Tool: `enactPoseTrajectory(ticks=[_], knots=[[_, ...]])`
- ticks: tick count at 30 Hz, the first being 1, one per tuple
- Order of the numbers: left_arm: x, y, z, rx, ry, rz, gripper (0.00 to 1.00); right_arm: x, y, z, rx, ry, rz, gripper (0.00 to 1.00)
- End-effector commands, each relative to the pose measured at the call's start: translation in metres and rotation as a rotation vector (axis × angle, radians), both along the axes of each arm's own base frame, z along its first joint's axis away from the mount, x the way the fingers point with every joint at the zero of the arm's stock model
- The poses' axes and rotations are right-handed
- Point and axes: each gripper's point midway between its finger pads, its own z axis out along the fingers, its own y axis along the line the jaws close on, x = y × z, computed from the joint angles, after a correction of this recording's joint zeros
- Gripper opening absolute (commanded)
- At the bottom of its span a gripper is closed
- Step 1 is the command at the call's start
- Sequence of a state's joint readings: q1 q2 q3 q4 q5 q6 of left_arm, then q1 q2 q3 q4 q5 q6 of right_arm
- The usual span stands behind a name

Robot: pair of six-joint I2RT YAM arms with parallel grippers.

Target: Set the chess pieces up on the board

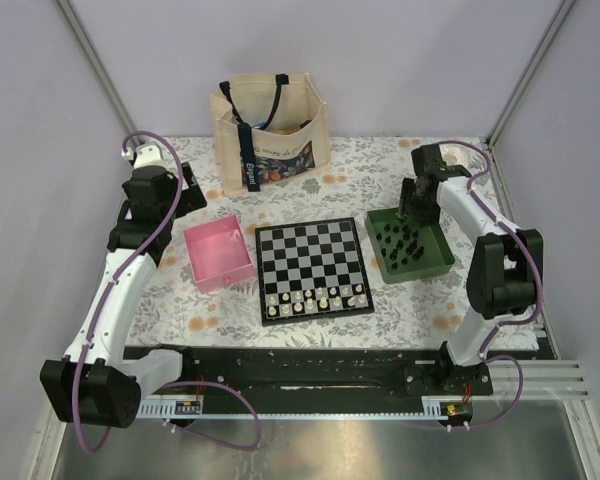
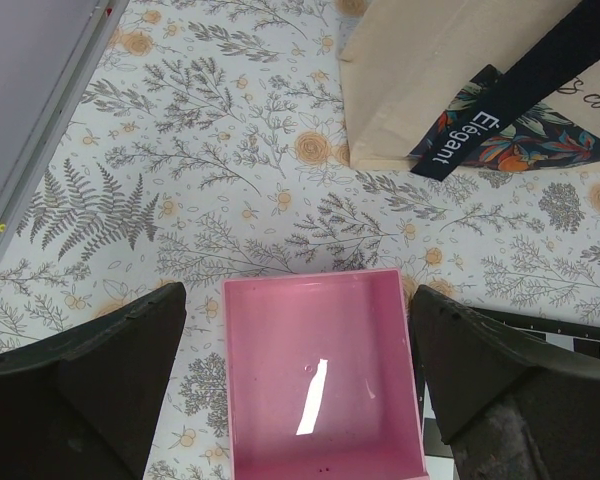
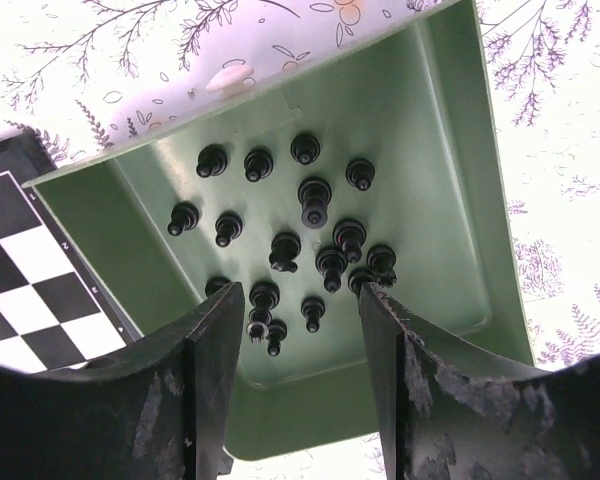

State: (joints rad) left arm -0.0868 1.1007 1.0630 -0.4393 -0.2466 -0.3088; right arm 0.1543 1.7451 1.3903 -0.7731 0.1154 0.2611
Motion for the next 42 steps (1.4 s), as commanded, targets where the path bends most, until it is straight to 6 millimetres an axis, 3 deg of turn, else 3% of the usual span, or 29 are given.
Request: enactPoseTrajectory(ticks=[1, 4, 12, 25, 42], knots=[[0.003, 0.002, 0.008, 0.013, -0.035, -0.002, 0.99, 0.017, 0.002, 0.002, -0.017, -0.021, 0.006, 0.58], [0.005, 0.0, 0.008, 0.011, -0.03, -0.013, 0.99, 0.018, 0.001, -0.006, -0.027, 0.005, 0.002, 0.49], [0.003, 0.001, 0.009, 0.016, -0.034, -0.013, 0.99, 0.018, -0.003, -0.026, -0.054, 0.055, -0.001, 0.52], [0.003, 0.0, 0.01, 0.018, -0.036, -0.02, 0.99, 0.023, -0.003, -0.037, -0.061, 0.069, 0.004, 0.51], [0.002, 0.0, 0.008, 0.016, -0.032, -0.02, 0.99, 0.023, -0.007, -0.037, -0.066, 0.06, 0.006, 0.52]])
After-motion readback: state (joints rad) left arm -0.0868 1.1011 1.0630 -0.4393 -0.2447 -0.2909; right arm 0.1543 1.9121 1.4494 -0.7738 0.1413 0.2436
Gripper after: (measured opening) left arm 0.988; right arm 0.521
